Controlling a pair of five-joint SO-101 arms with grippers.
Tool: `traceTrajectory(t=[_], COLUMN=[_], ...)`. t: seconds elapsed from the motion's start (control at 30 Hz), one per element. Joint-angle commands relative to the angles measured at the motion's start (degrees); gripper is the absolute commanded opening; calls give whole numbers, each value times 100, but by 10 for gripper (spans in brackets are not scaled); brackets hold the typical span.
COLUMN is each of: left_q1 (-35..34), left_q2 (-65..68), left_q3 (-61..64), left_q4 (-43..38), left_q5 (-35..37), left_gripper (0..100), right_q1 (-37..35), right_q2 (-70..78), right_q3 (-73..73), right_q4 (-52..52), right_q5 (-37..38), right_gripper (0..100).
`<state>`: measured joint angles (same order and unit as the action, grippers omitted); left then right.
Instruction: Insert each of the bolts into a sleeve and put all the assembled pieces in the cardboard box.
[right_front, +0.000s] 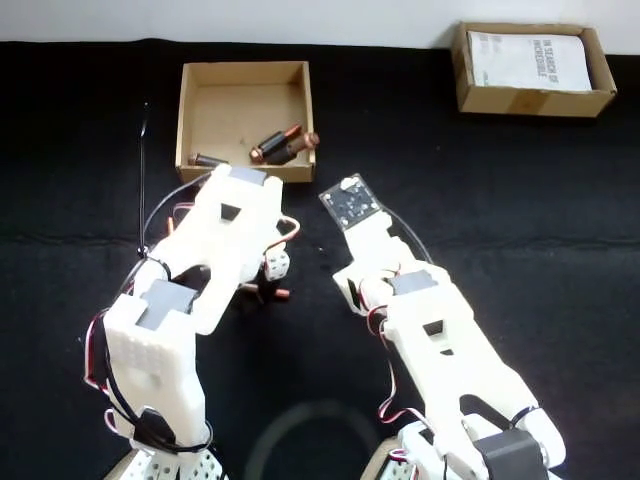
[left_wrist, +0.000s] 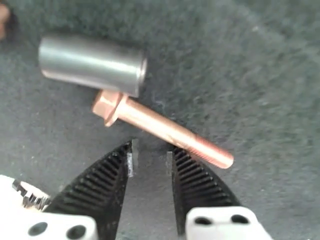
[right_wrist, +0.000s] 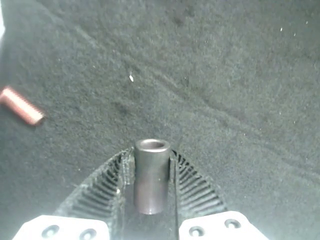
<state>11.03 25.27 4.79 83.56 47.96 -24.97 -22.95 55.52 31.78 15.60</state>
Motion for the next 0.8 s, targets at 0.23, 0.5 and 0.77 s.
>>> traceTrajectory(t=[0.23, 0.5, 0.77], left_q1=[-171, -251, -251], left_q2=[-92, -22, -40], left_q3=[-936, -875, -127], left_q4=[229, 334, 193], left_q5=[0, 0, -9], left_gripper=[123, 123, 107], right_q1=[-66, -145, -189], right_q2=[48, 40, 40], right_q3=[-145, -127, -101], right_q4=[-84, -75, -75], right_q5=[70, 246, 273], right_gripper=[8, 8, 8])
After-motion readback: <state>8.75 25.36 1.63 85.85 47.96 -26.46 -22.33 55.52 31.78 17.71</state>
